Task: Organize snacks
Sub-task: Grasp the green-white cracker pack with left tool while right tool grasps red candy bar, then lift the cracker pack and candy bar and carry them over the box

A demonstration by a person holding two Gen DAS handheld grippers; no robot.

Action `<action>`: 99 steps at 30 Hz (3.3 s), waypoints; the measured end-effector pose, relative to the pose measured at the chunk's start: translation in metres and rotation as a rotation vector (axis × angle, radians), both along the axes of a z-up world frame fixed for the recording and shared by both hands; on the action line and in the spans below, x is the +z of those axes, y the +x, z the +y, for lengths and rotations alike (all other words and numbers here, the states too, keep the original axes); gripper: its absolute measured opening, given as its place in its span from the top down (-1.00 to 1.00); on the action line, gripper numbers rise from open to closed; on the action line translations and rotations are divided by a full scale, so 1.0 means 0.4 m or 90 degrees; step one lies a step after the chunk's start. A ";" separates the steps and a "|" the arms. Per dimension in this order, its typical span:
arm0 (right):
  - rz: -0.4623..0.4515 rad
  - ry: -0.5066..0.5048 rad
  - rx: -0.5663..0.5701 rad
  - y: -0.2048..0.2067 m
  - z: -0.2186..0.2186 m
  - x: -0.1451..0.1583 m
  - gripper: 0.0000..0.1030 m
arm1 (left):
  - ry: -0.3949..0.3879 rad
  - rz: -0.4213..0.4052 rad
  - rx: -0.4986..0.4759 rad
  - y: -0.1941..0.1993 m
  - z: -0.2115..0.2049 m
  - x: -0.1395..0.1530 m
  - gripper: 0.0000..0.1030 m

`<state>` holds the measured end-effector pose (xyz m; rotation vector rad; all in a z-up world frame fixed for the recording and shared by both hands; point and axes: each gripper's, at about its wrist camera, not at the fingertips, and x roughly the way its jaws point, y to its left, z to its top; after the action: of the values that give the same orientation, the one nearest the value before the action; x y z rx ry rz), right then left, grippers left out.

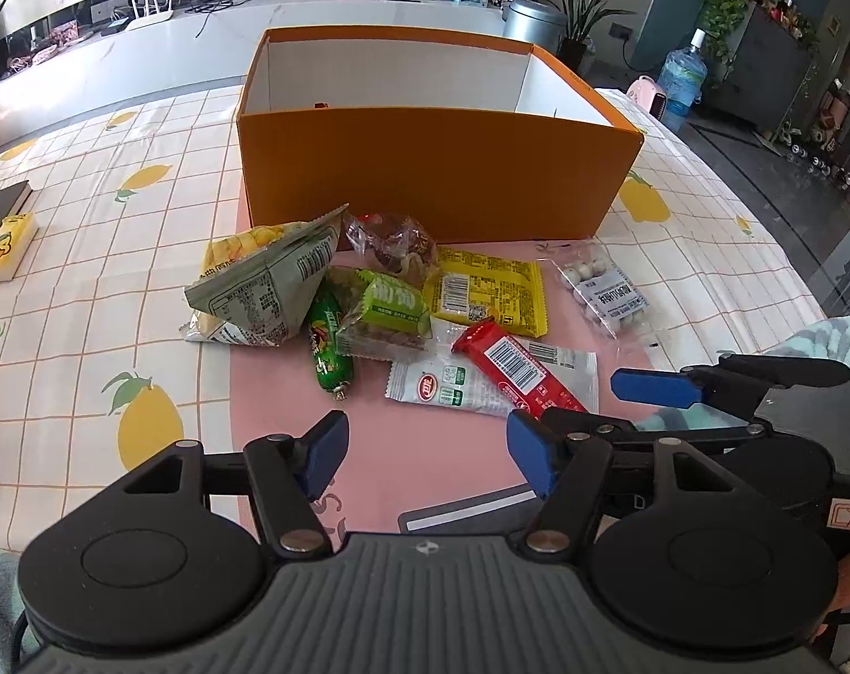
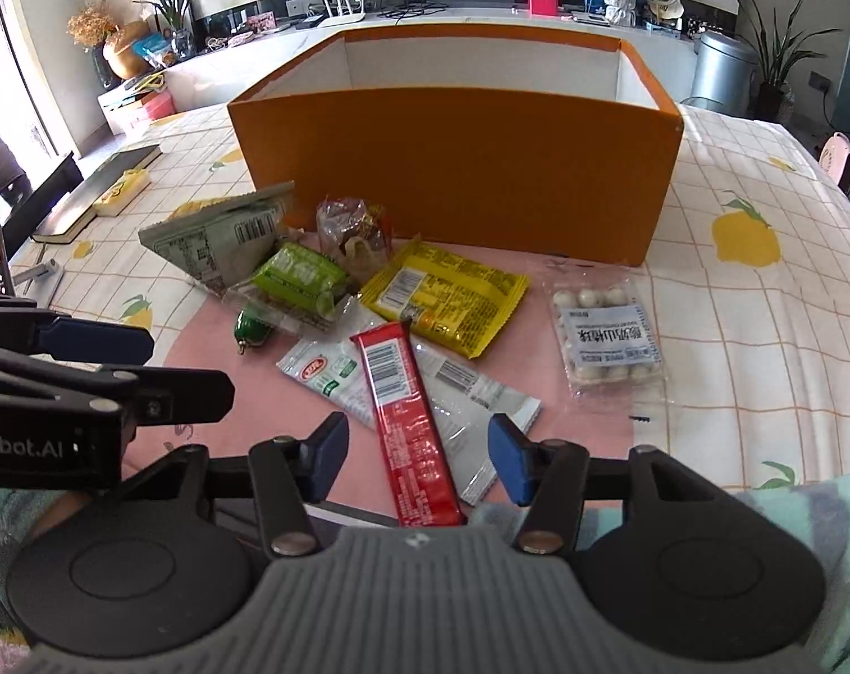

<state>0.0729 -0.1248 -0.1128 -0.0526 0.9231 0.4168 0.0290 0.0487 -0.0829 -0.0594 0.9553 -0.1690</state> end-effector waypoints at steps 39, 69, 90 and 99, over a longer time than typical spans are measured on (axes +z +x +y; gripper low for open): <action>-0.043 0.004 -0.022 0.128 0.036 0.052 0.58 | 0.127 -0.089 0.095 0.162 0.089 -0.013 -0.71; -0.052 -0.006 -0.009 0.130 0.046 0.091 0.58 | 0.088 -0.099 0.105 0.148 0.102 0.019 0.13; -0.164 0.034 0.024 0.119 0.007 0.309 0.58 | 0.048 -0.217 0.078 0.118 0.071 0.240 0.13; -0.183 0.030 0.011 0.230 0.009 0.353 0.58 | 0.038 -0.232 0.055 0.216 0.039 0.264 0.13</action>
<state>0.1648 -0.1213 0.0284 -0.0757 0.6304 0.4333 0.1152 0.0642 0.0229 -0.0134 0.5927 -0.0682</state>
